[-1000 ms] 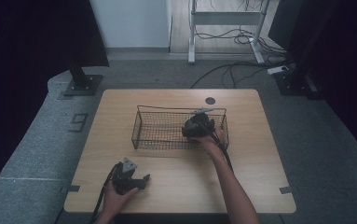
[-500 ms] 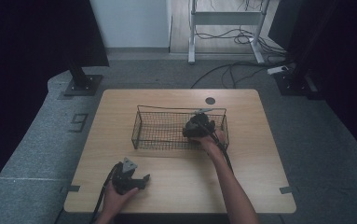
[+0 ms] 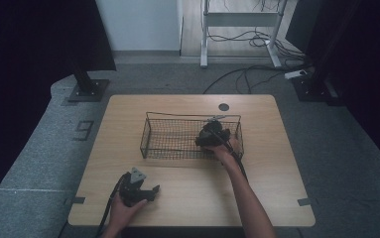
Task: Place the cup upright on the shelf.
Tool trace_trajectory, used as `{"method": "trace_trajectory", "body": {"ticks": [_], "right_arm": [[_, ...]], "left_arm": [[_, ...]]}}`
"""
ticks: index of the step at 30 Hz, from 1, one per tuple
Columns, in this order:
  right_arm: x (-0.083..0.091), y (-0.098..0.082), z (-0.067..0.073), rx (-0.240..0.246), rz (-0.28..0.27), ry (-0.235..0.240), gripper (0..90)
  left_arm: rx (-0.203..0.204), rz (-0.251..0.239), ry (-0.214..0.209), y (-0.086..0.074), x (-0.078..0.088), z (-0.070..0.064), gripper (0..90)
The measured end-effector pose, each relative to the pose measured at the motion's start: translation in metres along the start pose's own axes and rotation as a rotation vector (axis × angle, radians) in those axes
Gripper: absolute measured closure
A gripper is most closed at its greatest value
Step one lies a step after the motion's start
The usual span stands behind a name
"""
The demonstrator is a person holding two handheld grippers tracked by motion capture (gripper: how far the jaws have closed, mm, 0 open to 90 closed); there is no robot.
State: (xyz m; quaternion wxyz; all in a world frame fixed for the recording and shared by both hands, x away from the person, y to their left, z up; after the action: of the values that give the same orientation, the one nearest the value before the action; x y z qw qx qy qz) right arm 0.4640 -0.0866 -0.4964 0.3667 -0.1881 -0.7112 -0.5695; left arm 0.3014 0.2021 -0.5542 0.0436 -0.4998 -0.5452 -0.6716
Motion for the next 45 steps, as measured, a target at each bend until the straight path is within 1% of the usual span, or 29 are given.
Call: {"method": "trace_trajectory", "body": {"ticks": [1, 5, 6, 9, 11, 12, 13, 14, 17, 20, 24, 27, 28, 29, 31, 35, 39, 40, 41, 43, 44, 45], "right_arm": [[0.001, 0.0, 0.001, 0.012, -0.001, -0.003, 12.6], [0.002, 0.0, 0.0, 0.028, -0.002, -0.003, 12.4], [0.002, 0.0, -0.001, 0.033, -0.009, -0.006, 11.1], [0.003, 0.0, -0.004, 0.033, -0.013, -0.007, 9.6], [0.005, 0.0, -0.006, 0.025, -0.024, -0.005, 8.1], [0.008, 0.001, -0.007, 0.02, -0.04, 0.013, 6.8], [0.009, 0.001, -0.007, 0.019, -0.048, 0.018, 6.1], [0.009, 0.001, -0.007, 0.019, -0.048, 0.018, 6.1], [0.014, 0.002, -0.009, 0.02, -0.08, 0.019, 5.0], [0.022, 0.004, -0.012, -0.003, -0.122, 0.024, 4.9], [0.034, 0.005, -0.018, -0.012, -0.168, 0.031, 4.8], [0.044, 0.003, -0.022, -0.031, -0.208, 0.05, 5.5], [0.05, 0.001, -0.024, -0.033, -0.225, 0.064, 5.6], [0.054, -0.001, -0.024, -0.033, -0.234, 0.065, 5.8], [0.057, -0.003, -0.025, -0.034, -0.241, 0.068, 5.9], [0.07, -0.012, -0.027, -0.022, -0.268, 0.081, 7.0], [0.084, -0.027, -0.029, -0.027, -0.299, 0.1, 8.7], [0.09, -0.035, -0.029, -0.027, -0.31, 0.108, 9.2], [0.09, -0.035, -0.029, -0.027, -0.31, 0.108, 9.2], [0.095, -0.044, -0.03, -0.023, -0.32, 0.117, 9.8], [0.1, -0.053, -0.031, -0.023, -0.323, 0.124, 10.3], [0.1, -0.053, -0.031, -0.023, -0.323, 0.124, 10.3]], "left_arm": [[0.0, 0.0, 0.0, 0.0, 0.0, 0.0, 16.1], [0.0, 0.0, 0.0, 0.0, 0.0, 0.0, 16.1], [0.0, 0.0, 0.0, 0.0, 0.0, 0.0, 16.1], [-0.001, 0.001, 0.0, 0.0, 0.0, 0.0, 16.1], [-0.001, 0.001, 0.0, 0.0, 0.0, 0.0, 16.1], [0.0, 0.0, 0.0, 0.0, 0.0, 0.0, 16.1], [0.0, 0.0, 0.0, 0.0, 0.0, 0.0, 16.1], [0.0, 0.0, 0.0, 0.0, 0.0, 0.0, 16.1], [0.0, 0.0, 0.0, 0.0, 0.0, 0.0, 16.1], [-0.001, 0.001, 0.001, 0.0, 0.0, 0.0, 16.1], [-0.001, 0.001, 0.001, 0.0, 0.0, 0.0, 16.1], [-0.001, 0.001, 0.001, 0.0, 0.0, 0.0, 16.1], [0.0, 0.001, 0.001, 0.0, 0.0, 0.0, 16.1], [0.0, 0.001, 0.0, 0.0, 0.0, 0.0, 16.1], [0.0, 0.001, 0.0, 0.0, 0.0, 0.0, 16.1], [0.0, 0.001, 0.001, 0.0, 0.0, 0.0, 16.1], [-0.001, 0.002, 0.0, 0.0, 0.0, 0.0, 16.1], [-0.001, 0.002, 0.0, 0.0, 0.0, 0.0, 16.1], [0.0, 0.001, 0.001, 0.0, 0.0, 0.0, 16.1], [0.0, 0.001, 0.001, 0.0, 0.0, 0.0, 16.1], [0.001, -0.001, 0.0, 0.0, 0.0, 0.0, 16.1], [0.0, 0.001, 0.001, 0.0, 0.0, 0.0, 16.1]]}}
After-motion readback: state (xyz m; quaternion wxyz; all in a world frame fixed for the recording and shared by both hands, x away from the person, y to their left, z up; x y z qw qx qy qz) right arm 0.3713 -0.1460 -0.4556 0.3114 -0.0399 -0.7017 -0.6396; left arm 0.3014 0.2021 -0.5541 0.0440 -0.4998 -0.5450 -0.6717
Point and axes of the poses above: each handheld gripper's, and its own axes: x roughly backward along the jaws, y roughly out of its top, z roughly to its left, the point moved 1 cm from there along -x, roughly forward along the jaws, and after that the axes turned 7 degrees about -y, right-handed, at the moved point
